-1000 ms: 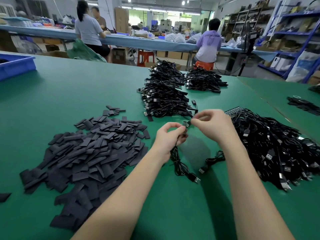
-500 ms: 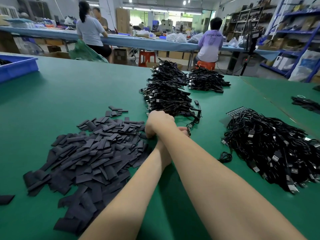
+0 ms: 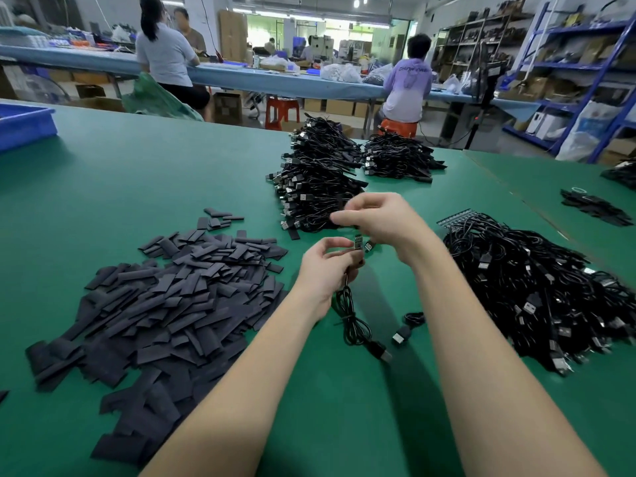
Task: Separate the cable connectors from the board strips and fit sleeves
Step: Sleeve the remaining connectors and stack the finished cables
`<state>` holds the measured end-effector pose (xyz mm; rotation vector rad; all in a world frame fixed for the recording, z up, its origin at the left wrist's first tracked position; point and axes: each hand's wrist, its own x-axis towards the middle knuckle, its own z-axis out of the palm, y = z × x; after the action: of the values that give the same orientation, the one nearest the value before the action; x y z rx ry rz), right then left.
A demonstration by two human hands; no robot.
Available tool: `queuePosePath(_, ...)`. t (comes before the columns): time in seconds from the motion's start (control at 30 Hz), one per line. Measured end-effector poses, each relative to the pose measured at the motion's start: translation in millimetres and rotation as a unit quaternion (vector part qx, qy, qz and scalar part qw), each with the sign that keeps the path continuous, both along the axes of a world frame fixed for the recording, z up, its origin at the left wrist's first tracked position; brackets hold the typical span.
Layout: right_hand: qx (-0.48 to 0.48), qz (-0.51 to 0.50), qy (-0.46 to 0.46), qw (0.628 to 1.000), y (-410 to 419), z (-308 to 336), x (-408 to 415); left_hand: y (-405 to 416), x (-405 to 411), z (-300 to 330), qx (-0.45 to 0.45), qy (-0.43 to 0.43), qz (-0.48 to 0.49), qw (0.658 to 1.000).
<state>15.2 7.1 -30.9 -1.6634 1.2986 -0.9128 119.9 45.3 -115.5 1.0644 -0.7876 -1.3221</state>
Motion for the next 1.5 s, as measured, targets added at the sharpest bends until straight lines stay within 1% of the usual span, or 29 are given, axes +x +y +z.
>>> queuePosePath(0.07,0.046,-0.018,-0.114,0.992,7.0,-14.3,-28.5,-0.3,2.7,0.3,0.0,0.017,0.0,1.0)
queuePosePath(0.17,0.119,-0.034,-0.241,0.963,17.2,-42.0,-52.7,-1.3,9.7,3.9,-0.007,0.046,-0.038,0.998)
queuePosePath(0.27,0.16,-0.031,-0.315,0.935,23.4,-58.4,-54.2,0.9,15.8,8.3,-0.009,0.051,-0.092,0.994)
queuePosePath(0.33,0.158,-0.024,-0.338,0.928,23.0,-62.9,-52.5,2.4,16.1,9.7,-0.011,0.046,-0.113,0.992)
queuePosePath(0.47,0.149,-0.024,-0.352,0.924,20.5,-65.6,-48.4,3.1,17.0,9.0,-0.011,0.04,-0.129,0.991)
queuePosePath(0.63,0.146,-0.025,-0.379,0.914,18.3,-70.4,-49.9,4.2,16.7,9.9,-0.014,0.038,-0.124,0.991)
queuePosePath(0.77,0.142,-0.008,-0.37,0.918,19.6,-70.2,-48.4,6.0,16.4,10.8,-0.016,0.028,-0.124,0.992)
queuePosePath(0.87,0.127,0.005,-0.347,0.929,20.4,-70.7,-49.4,7.1,18.2,12.3,-0.018,0.023,-0.128,0.991)
queuePosePath(1.0,0.115,0.04,-0.338,0.933,20.8,-72.3,-51.0,8.7,21.2,14.8,-0.026,0.019,-0.148,0.988)
queuePosePath(1.13,0.127,0.09,-0.334,0.93,20.1,-74.9,-53.1,11.4,26.1,16.3,-0.023,0.029,-0.18,0.983)
queuePosePath(1.23,0.136,0.117,-0.34,0.923,20.1,-77.7,-53.8,11.9,28.4,16.1,-0.01,0.053,-0.199,0.979)
queuePosePath(1.3,0.133,0.136,-0.324,0.927,21.2,-78.2,-53.3,12.0,28.1,15.5,-0.001,0.071,-0.211,0.975)
queuePosePath(1.4,0.116,0.12,-0.282,0.945,21.6,-74.5,-53.5,10.6,26.6,14.4,-0.006,0.06,-0.191,0.98)
queuePosePath(1.5,0.095,0.079,-0.263,0.957,19.8,-69.7,-56.8,8.9,25.0,14.9,-0.043,0.029,-0.156,0.986)
